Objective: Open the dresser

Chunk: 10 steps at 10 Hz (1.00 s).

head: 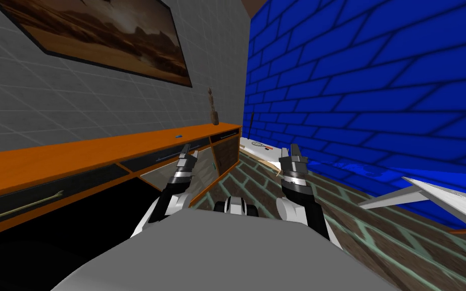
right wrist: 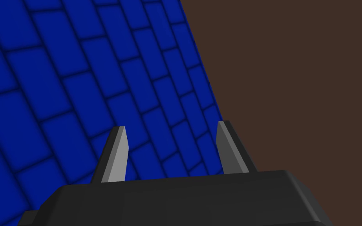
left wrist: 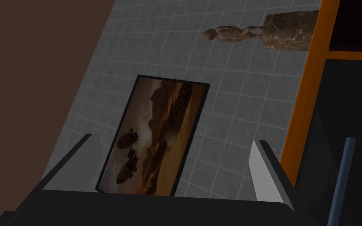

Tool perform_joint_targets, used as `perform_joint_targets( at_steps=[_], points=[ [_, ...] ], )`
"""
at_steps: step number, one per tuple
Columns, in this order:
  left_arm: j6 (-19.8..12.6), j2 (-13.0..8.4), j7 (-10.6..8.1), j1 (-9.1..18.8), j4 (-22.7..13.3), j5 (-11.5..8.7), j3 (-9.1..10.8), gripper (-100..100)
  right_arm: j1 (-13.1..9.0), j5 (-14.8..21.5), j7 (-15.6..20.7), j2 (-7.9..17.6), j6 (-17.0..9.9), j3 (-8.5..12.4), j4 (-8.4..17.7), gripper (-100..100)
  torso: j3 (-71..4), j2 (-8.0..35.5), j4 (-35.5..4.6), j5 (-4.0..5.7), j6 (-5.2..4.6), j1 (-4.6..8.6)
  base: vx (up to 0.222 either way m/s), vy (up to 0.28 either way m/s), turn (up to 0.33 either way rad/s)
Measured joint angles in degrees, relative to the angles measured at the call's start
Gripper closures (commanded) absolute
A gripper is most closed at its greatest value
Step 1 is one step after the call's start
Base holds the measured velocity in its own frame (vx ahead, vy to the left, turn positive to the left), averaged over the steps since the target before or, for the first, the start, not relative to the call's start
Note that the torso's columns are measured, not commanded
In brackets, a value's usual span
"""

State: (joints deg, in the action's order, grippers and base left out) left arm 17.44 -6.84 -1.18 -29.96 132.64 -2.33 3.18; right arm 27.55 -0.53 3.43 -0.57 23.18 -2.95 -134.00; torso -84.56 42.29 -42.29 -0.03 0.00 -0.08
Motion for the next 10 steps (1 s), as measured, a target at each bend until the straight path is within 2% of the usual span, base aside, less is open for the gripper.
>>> perform_joint_targets(
  at_steps=[10],
  points=[
    [-12.6,-1.1,0.02,-0.8,2.8,-0.6,0.79,-100,0.0,0.0,0.0,0.0,0.0,0.0,0.0,0,0.0,0.1,0.0,0.04,0.00,0.13,0.109,-0.024,-0.025]
  ],
)
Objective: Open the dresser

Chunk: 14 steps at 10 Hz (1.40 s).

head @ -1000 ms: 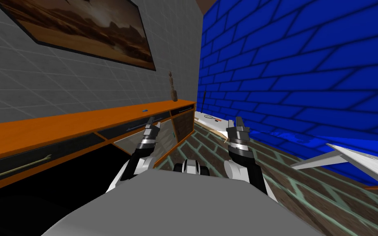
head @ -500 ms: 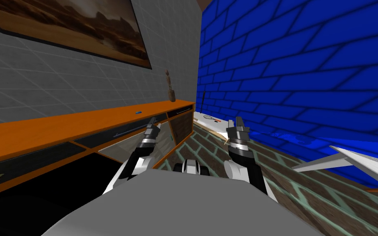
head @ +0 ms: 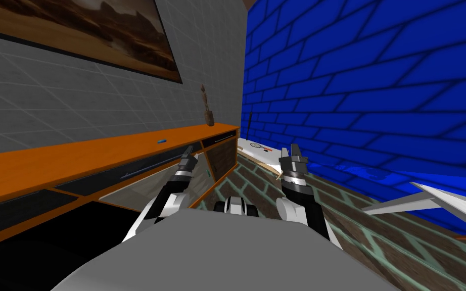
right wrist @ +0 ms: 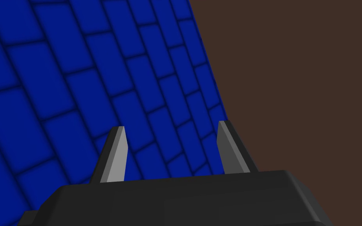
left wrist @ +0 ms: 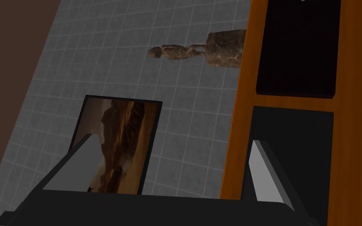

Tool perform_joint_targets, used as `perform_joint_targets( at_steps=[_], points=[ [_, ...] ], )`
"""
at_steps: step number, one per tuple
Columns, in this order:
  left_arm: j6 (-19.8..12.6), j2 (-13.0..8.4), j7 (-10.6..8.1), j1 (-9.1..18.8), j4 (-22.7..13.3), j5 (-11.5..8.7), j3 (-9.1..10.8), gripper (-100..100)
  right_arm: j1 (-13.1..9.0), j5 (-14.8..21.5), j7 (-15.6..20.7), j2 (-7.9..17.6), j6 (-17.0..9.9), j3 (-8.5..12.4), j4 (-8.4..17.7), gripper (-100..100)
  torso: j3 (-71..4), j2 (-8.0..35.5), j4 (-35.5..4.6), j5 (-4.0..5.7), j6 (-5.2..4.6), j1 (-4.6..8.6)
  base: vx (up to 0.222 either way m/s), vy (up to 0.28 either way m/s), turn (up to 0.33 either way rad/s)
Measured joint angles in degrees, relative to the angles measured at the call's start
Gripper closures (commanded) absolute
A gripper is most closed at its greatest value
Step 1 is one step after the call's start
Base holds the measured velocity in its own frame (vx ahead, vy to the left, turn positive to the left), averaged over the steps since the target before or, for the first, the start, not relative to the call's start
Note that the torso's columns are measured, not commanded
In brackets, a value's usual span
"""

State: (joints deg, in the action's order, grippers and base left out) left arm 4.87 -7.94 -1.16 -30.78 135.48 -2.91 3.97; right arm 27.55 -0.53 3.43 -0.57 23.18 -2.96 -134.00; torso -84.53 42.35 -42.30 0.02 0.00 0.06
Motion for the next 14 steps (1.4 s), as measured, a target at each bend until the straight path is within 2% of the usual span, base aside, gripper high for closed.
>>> perform_joint_targets(
  at_steps=[6,14],
  points=[
    [-6.3,-1.0,0.00,-0.3,0.9,-0.3,0.41,-100,0.0,0.0,0.0,0.0,0.0,0.0,0.0,0,0.0,0.0,0.0,-0.01,0.00,-0.04,0.099,-0.017,-0.023],
    [-16.8,-3.3,0.17,-0.8,2.7,-0.6,0.83,-100,0.0,0.0,0.0,0.0,0.0,0.0,0.0,0,0.0,-0.1,0.0,-0.01,0.00,-0.03,0.125,-0.022,-0.029]
  ],
)
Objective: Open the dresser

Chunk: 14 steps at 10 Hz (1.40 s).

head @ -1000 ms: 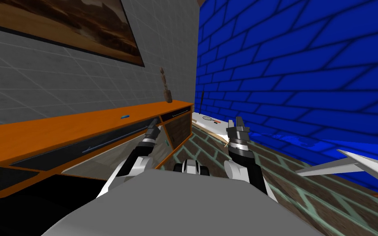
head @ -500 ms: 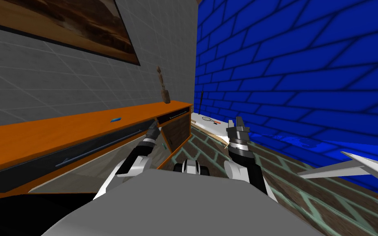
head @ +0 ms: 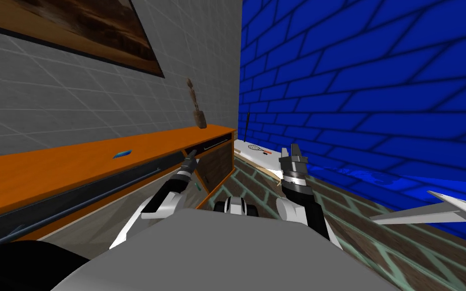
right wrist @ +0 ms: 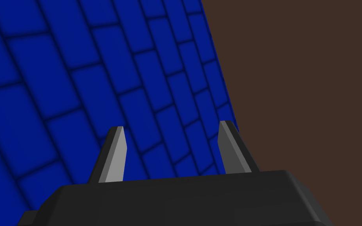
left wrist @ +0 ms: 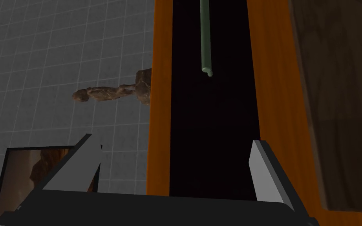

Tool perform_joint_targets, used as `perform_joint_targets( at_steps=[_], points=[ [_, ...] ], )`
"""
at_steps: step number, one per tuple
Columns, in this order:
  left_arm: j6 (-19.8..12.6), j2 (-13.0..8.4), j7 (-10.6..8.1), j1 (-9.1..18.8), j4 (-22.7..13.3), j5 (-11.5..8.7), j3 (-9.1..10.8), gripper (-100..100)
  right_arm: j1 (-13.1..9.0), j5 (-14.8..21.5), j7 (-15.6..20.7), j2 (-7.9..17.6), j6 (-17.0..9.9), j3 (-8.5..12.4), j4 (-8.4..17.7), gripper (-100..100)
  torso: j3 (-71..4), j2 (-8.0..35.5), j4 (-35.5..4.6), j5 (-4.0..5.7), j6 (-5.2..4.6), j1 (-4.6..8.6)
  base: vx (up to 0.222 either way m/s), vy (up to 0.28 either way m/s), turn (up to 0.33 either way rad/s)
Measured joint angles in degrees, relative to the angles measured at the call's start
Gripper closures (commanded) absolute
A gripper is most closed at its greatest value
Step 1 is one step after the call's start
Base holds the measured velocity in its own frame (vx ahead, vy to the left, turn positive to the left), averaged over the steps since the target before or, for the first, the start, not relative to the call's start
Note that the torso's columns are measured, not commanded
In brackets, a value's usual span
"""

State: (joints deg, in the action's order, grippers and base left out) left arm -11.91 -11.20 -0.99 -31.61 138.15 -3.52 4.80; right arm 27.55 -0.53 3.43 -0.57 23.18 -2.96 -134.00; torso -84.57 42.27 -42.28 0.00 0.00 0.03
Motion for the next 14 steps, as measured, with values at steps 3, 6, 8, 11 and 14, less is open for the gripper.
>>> perform_joint_targets(
  at_steps=[3,6,8,11,14],
  points=[
    [-4.3,-1.5,-0.11,0.2,0.5,-0.3,0.45,-100,0.0,0.0,0.0,0.0,0.0,0.0,0.0,0,0.0,0.0,0.0,-0.02,0.00,-0.10,0.114,-0.013,-0.026],
    [-7.6,-2.5,-0.14,-0.1,1.2,-0.5,0.73,-100,0.0,0.0,0.0,0.0,0.0,0.0,0.0,0,0.0,0.1,0.0,0.00,0.00,0.00,0.094,-0.008,-0.023],
    [-9.1,-2.7,-0.09,-0.2,1.5,-0.5,0.71,-100,0.0,0.0,0.0,0.0,0.0,0.0,0.0,0,0.1,0.1,0.0,-0.01,0.00,-0.04,0.028,0.000,-0.002],
    [-8.7,-3.5,-0.27,-0.6,1.7,-0.9,0.48,100,0.0,0.0,0.0,0.0,0.0,0.0,0.0,0,0.1,0.1,0.0,0.04,0.03,0.17,-0.002,-0.070,0.147],
    [-7.7,-7.3,-1.21,-1.4,2.4,-2.8,-0.44,100,0.0,0.0,0.0,0.0,0.0,0.0,0.0,0,0.1,0.1,0.0,0.05,-0.01,0.12,-0.044,-0.175,0.192]
  ],
)
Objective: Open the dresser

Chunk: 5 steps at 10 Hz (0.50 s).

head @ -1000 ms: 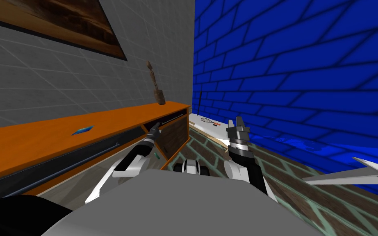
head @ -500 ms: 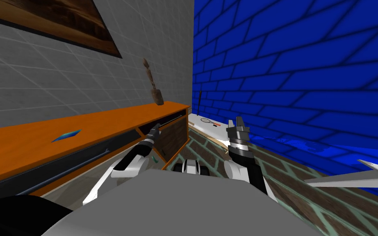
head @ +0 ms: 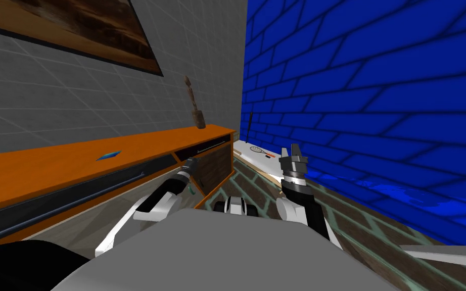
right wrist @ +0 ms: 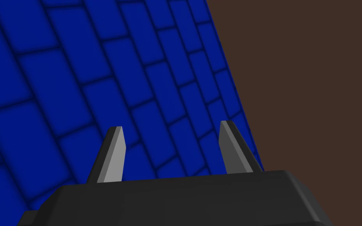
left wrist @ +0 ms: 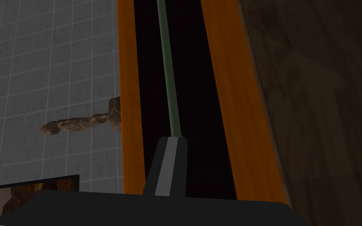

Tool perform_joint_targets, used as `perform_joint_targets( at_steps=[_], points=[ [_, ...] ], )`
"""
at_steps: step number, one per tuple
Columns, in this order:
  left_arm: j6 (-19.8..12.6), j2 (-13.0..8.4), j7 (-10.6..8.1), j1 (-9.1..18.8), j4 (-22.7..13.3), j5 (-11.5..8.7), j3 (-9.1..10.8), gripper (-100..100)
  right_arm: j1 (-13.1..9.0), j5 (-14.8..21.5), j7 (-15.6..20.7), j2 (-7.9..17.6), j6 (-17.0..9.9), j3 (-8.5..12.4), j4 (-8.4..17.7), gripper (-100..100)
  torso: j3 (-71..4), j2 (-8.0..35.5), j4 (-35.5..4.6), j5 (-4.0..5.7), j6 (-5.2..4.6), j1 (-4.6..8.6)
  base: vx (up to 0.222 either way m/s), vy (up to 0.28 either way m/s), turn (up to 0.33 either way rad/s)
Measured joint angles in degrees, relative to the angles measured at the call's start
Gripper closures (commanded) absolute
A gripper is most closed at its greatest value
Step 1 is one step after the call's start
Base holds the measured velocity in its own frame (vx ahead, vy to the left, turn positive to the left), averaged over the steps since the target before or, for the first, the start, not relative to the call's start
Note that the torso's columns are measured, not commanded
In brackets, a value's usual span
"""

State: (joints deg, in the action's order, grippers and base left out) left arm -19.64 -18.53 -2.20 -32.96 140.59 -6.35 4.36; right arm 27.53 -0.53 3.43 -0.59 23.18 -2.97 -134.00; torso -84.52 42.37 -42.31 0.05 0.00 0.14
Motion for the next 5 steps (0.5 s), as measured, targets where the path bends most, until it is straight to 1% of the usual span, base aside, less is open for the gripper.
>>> perform_joint_targets(
  at_steps=[1,2,3,4,5],
  points=[
    [0.6,-1.2,-0.31,-0.4,0.1,-0.6,-0.22,100,0.0,0.0,0.0,0.0,0.0,0.0,0.0,0,0.0,0.0,0.0,-0.06,-0.01,-0.20,-0.041,-0.169,0.191],
    [1.1,-2.5,-0.66,-0.8,0.3,-1.3,-0.50,100,0.0,0.0,0.0,0.0,0.0,0.0,0.0,0,-0.1,-0.1,0.0,-0.07,0.01,-0.20,-0.020,-0.084,0.047],
    [1.2,-2.7,-0.74,-0.9,0.4,-1.4,-0.54,-100,0.0,0.0,0.0,0.0,0.0,0.0,0.0,0,-0.1,-0.2,0.1,-0.12,-0.03,-0.43,0.069,0.043,-0.011],
    [0.7,-2.6,-0.81,-0.9,0.2,-1.5,-0.43,-100,0.0,0.0,0.0,0.0,0.0,0.0,0.0,0,-0.2,-0.4,0.1,-0.21,0.00,-0.70,0.106,0.098,0.000],
    [0.3,-2.7,-0.90,-1.0,0.1,-1.6,-0.33,-100,0.0,0.0,0.0,0.0,0.0,0.0,0.0,0,-0.3,-0.4,0.1,-0.20,0.01,-0.63,0.113,0.110,-0.004]
  ],
)
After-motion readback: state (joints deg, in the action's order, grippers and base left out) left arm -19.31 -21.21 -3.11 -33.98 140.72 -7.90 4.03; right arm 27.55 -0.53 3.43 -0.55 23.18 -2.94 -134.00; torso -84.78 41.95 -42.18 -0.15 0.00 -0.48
